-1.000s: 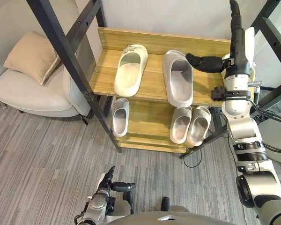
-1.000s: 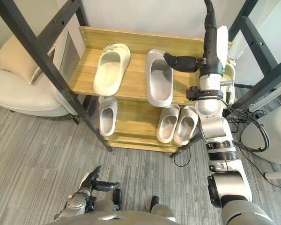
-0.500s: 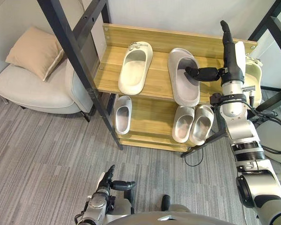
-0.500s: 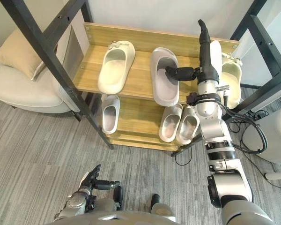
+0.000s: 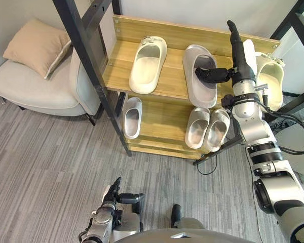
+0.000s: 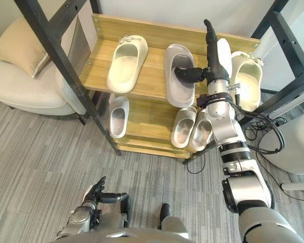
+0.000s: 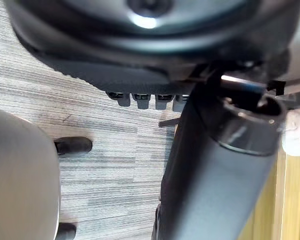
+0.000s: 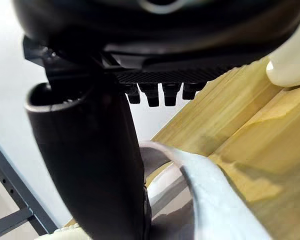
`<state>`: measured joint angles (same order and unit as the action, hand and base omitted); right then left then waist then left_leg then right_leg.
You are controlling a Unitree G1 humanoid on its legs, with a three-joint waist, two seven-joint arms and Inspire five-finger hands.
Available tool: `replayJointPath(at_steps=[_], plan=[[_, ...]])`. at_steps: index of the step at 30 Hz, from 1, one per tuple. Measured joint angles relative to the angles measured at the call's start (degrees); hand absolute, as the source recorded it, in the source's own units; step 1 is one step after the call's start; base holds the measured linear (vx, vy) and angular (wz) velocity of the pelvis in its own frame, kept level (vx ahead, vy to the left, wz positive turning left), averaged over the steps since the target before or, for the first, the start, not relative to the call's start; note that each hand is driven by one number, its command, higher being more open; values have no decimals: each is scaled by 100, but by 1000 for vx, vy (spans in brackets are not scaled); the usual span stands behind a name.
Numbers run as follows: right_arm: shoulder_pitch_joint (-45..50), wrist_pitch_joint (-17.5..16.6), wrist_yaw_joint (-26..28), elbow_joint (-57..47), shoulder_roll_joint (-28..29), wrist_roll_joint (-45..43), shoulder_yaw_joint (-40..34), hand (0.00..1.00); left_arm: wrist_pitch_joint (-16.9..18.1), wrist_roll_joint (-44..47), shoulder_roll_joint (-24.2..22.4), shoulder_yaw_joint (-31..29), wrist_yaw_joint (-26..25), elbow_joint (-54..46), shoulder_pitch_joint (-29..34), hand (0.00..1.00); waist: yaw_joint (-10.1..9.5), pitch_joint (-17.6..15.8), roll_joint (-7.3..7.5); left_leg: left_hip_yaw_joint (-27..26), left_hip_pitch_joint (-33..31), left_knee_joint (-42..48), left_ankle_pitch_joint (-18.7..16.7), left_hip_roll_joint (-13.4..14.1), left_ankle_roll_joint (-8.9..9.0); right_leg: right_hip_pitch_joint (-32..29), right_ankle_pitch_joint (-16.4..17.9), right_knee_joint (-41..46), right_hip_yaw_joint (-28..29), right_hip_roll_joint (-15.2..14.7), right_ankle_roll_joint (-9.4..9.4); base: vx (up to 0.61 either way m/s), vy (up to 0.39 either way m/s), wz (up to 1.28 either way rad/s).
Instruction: Organize the slippers on the shoe rack
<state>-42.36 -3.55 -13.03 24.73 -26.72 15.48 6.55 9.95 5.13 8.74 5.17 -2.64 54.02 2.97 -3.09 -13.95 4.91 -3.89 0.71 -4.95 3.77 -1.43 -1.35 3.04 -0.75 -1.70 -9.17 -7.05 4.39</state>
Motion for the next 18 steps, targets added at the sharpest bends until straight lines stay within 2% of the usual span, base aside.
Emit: replayJointPath(at_steps=[8, 18], plan=[[-581, -7, 119, 510, -100, -208, 204, 0, 77, 133, 26, -3, -8, -72, -8, 100, -84, -90, 38, 115, -91, 1, 15, -2, 4, -6, -1, -95, -82, 16, 0, 3, -3, 5], [-410, -105, 125, 197, -108, -213, 207, 0, 73, 161, 53, -3, -70, -137, -14, 100, -118, -120, 94, 149, -85, 1, 12, 15, 7, 9, -13, -91, -107, 22, -8, -4, 1, 1]])
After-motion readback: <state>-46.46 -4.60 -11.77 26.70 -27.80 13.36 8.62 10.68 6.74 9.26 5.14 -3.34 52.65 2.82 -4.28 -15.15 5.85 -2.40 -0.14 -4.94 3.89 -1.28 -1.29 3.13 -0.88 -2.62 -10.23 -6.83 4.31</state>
